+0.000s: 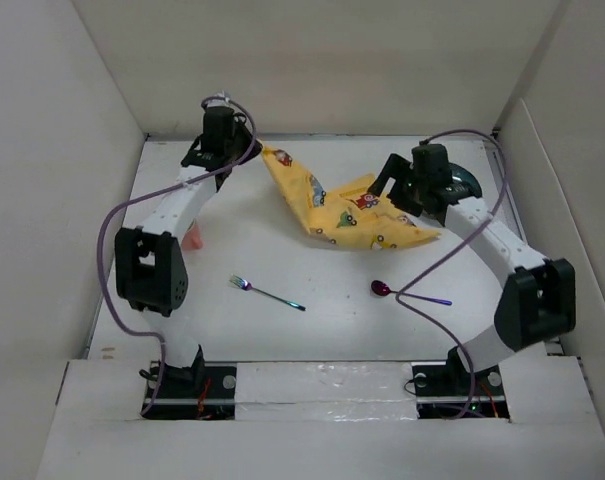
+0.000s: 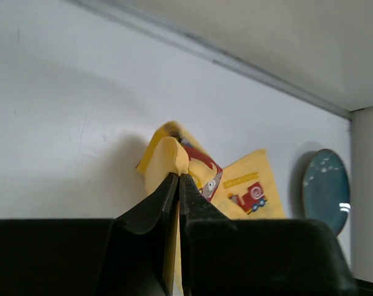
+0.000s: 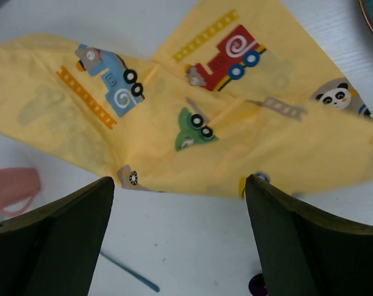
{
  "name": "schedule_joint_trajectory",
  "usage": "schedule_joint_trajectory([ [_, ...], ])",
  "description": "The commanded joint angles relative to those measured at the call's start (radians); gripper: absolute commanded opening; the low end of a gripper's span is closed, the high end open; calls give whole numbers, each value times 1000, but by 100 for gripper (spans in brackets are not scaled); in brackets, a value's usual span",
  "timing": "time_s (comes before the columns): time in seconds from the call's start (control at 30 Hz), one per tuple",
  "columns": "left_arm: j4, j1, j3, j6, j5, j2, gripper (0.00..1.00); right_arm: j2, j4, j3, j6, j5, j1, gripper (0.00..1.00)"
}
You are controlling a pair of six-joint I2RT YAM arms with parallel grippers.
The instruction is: Set the dinner table for one person
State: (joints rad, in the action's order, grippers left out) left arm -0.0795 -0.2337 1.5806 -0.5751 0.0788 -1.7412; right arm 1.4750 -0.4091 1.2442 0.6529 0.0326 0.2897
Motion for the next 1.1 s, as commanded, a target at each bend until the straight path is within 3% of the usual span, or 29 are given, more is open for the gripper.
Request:
schedule_joint_trajectory([
  [0.0,55,0,-4,-86,-2,-21,0,106,56,4,34,-16,-23,90],
  [0.13,56,0,-5,-103,-5,-58,0,78,64,-81,102,-26,-34,70],
  [0.27,63,0,-5,-91,-5,-37,0,-14,35,-184,178,-169,-34,70],
  [0.37,66,0,-16,-78,7,-12,0,-91,1,-273,212,-255,-52,78],
  [0.43,72,0,-45,-77,24,11,0,-120,68,-323,182,-249,-78,77],
  [0.5,102,0,-73,-80,33,23,0,-98,116,-318,107,-134,-118,67],
  [0.53,109,0,-103,-84,38,35,0,-43,112,-263,94,-90,-118,47],
  [0.63,115,0,-155,-92,58,55,0,69,93,-146,22,10,-118,38],
  [0.7,132,0,-192,-97,76,72,0,177,84,-34,-37,95,-107,38],
  [0.87,146,0,-283,-85,68,123,0,366,44,129,-12,161,-98,68],
  [1.07,141,0,-318,-69,70,152,0,456,36,158,-1,181,-89,71],
])
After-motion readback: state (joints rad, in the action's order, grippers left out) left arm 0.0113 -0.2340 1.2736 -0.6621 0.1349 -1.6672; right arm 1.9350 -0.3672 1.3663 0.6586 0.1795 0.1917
